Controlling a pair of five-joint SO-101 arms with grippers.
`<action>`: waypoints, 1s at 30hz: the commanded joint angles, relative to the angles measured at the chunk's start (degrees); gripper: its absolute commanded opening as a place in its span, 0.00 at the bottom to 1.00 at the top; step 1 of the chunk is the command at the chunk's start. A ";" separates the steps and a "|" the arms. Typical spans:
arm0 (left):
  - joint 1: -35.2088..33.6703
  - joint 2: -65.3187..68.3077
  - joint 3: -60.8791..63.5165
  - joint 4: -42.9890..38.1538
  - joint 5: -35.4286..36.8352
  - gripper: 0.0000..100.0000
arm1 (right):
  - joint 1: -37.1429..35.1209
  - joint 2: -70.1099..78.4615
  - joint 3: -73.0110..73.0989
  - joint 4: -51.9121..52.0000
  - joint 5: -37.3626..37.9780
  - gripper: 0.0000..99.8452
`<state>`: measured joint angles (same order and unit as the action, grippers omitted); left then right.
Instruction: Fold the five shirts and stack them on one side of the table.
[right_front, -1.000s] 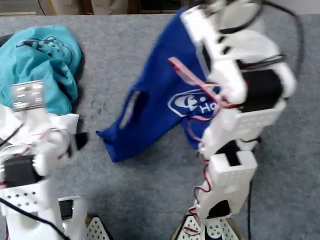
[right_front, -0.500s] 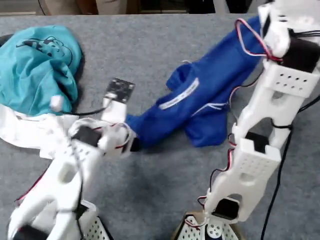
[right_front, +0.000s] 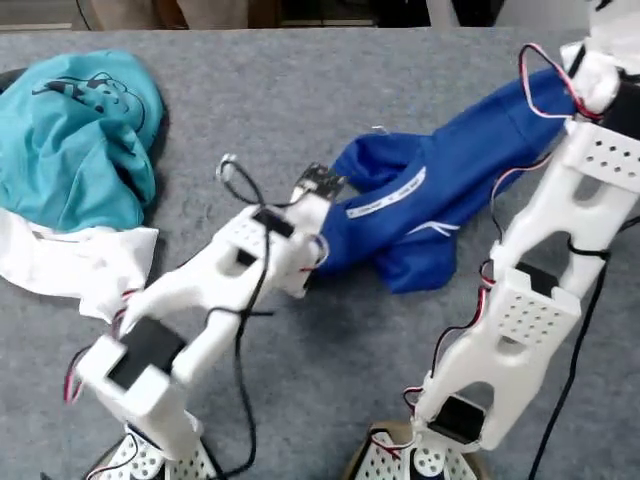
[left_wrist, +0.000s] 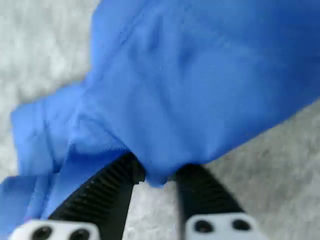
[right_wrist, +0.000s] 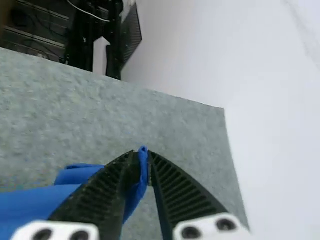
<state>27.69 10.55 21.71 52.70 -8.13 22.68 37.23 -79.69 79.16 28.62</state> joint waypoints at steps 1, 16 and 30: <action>-3.96 0.57 -16.26 9.85 0.09 0.02 | 2.33 -0.66 -0.04 -0.97 1.58 0.00; -19.43 -4.00 -92.57 48.09 -8.26 0.02 | -0.40 -9.63 -15.08 17.93 2.99 0.00; -23.12 -17.45 -109.89 47.91 -8.09 0.02 | -3.12 -40.48 -12.53 23.21 3.25 0.00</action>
<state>5.27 -5.36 -88.53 100.18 -16.04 21.36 2.15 -93.05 101.58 31.34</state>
